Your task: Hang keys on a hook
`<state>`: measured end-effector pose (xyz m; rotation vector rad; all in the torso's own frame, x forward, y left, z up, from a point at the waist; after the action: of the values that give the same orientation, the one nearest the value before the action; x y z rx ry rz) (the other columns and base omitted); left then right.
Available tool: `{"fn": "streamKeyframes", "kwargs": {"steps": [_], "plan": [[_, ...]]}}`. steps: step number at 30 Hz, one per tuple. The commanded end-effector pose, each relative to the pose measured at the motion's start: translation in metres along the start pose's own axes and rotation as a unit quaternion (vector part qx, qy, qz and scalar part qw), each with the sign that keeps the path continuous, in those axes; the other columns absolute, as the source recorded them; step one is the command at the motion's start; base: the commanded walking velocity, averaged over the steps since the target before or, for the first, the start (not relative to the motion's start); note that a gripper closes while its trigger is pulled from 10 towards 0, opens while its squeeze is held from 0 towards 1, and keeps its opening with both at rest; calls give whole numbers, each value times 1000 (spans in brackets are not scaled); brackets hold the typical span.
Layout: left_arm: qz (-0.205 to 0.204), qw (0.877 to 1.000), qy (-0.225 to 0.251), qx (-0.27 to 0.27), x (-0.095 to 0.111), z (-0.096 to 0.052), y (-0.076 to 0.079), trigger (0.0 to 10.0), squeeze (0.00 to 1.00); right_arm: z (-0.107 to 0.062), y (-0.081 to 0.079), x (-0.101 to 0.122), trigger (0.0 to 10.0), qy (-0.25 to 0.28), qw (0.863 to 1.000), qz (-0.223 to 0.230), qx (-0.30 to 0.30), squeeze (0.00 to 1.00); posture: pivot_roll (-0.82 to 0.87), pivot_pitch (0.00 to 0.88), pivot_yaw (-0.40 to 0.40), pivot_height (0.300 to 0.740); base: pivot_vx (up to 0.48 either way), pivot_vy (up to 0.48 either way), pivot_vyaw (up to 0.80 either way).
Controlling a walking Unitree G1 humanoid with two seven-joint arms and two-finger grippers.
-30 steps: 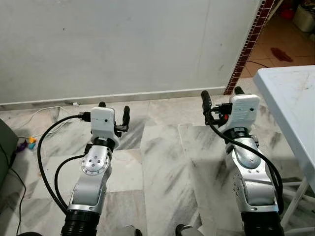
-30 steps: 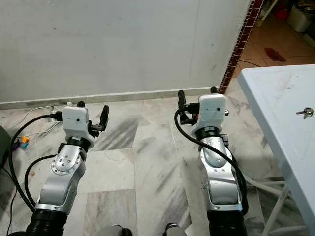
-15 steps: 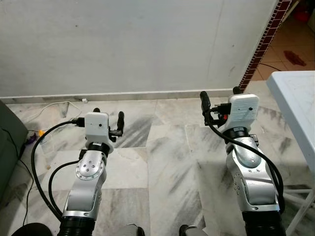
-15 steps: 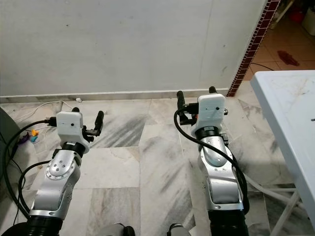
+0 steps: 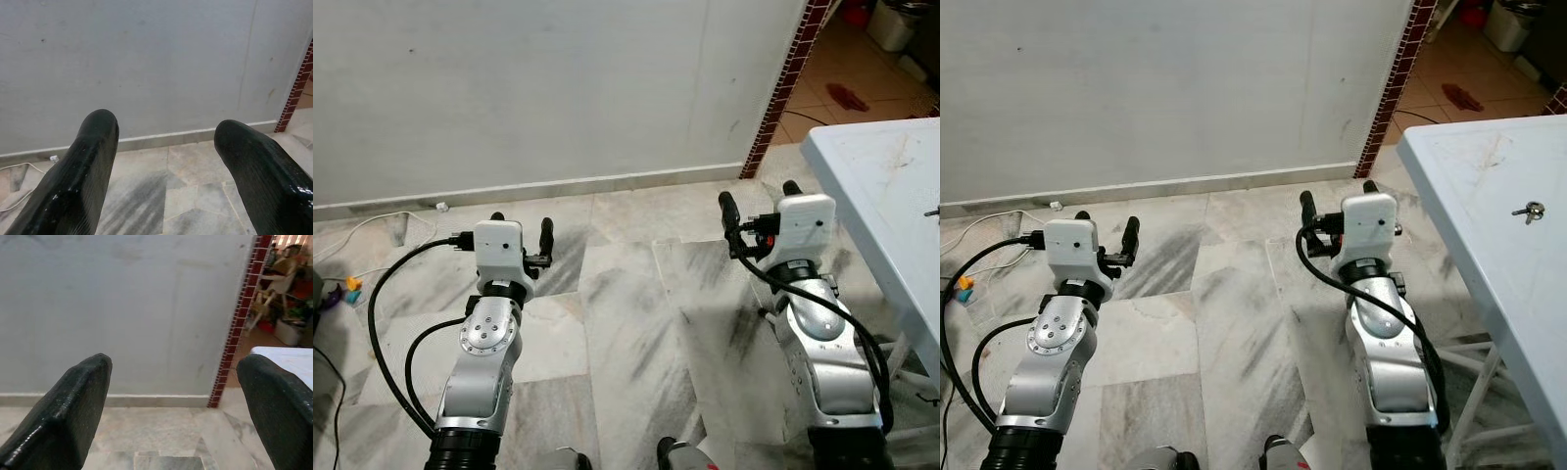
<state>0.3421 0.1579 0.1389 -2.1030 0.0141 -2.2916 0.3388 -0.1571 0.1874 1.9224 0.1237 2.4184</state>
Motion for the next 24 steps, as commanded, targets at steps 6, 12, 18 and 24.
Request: {"fn": "streamKeyframes", "kwargs": {"steps": [6, 12, 18, 24], "plan": [[-10, 999, 20, -30, 12, 9, 16, 10000, 0, 2, -9, 13, 10000, 24, 999, -12, 20, 0, -64, 161, 77, 740, 0, 0, -800], [-13, 999, 22, -36, 13, 13, 18, 10000, 0, 4, 0, 13, 10000, 25, 1000, -4, -7, 0, -65, 153, 84, 740, 0, 0, -800], [-11, 999, 18, -40, 11, 12, 20, 10000, 0, 3, -5, 10, 10000, 20, 1000, -2, -2, 0, -63, 150, 87, 740, 0, 0, -800], [-8, 999, 15, -44, 10, 13, 23, 10000, 0, 7, -5, 11, 10000, 23, 1000, -1, -4, 0, -61, 151, 88, 740, 0, 0, -800]]}}
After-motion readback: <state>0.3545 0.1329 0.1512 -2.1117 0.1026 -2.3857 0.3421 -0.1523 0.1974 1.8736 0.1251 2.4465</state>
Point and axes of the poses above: a point about 5 cm out from each wrist's last joint towards the gripper, its own z axis pointing out of the wrist towards the gripper, its own x axis along the axis of the wrist's last joint, y = z × x, the point moved 4 cm from there along z, pointing out of the wrist towards the gripper
